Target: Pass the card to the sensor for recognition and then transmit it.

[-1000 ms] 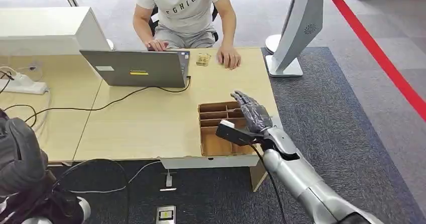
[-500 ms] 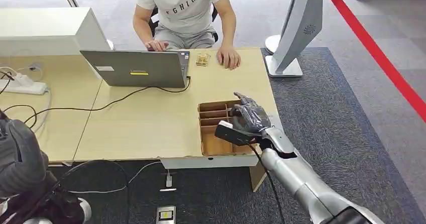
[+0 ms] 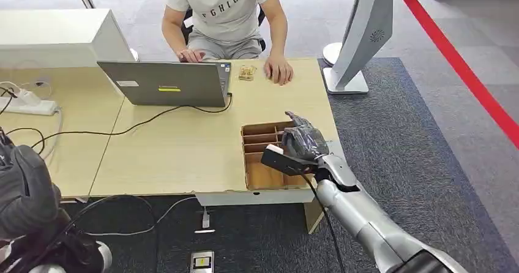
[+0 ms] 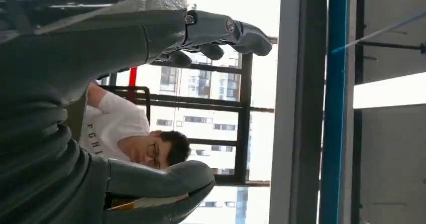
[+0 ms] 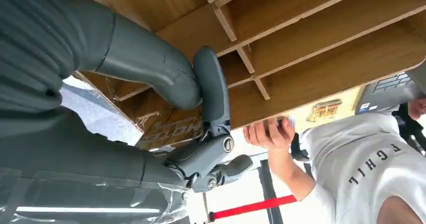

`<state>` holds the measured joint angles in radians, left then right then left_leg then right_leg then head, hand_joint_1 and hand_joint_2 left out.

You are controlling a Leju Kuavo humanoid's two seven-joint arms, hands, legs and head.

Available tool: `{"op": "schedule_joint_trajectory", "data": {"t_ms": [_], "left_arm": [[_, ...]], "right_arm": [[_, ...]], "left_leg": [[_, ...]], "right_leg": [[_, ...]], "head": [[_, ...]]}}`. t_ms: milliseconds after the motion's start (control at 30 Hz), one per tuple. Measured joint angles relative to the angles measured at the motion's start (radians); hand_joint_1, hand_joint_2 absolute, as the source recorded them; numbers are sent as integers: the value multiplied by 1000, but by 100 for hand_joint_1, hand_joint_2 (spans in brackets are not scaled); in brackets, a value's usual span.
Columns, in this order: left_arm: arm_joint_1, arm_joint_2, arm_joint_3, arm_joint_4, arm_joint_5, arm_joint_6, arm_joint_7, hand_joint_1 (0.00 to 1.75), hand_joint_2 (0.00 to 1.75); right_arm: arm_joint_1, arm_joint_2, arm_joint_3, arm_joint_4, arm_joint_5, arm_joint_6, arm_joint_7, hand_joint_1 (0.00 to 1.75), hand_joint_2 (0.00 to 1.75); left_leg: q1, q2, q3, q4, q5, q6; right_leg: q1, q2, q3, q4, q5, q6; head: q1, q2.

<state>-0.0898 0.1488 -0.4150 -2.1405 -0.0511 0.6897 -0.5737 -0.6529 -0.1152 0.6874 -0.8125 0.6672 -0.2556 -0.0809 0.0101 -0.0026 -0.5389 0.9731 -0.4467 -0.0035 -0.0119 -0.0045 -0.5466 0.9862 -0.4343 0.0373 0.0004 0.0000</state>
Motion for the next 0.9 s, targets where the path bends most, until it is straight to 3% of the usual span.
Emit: {"op": "schedule_joint_trajectory", "data": {"t_ms": [33,67,167,900], "left_arm": [[0,0,0,0,0,0,3,0,175],[0,0,0,0,-1,0,7,0,175],[-2,0,-1,1,-2,0,14,0,175],[-9,0,-2,8,-8,0,20,0,175]], "right_arm": [[0,0,0,0,0,0,0,91,175],[0,0,0,0,-2,-1,0,33,175],[1,0,1,0,-7,-3,0,0,175],[2,0,1,-5,-42,-16,8,0,175]], "left_leg": [[0,0,0,0,0,0],[0,0,0,0,0,0],[0,0,0,0,0,0],[0,0,1,0,0,0]], "right_leg": [[0,0,0,0,0,0],[0,0,0,0,0,0],[0,0,0,0,0,0],[0,0,0,0,0,0]], "head": [[0,0],[0,0],[0,0],[0,0]]}}
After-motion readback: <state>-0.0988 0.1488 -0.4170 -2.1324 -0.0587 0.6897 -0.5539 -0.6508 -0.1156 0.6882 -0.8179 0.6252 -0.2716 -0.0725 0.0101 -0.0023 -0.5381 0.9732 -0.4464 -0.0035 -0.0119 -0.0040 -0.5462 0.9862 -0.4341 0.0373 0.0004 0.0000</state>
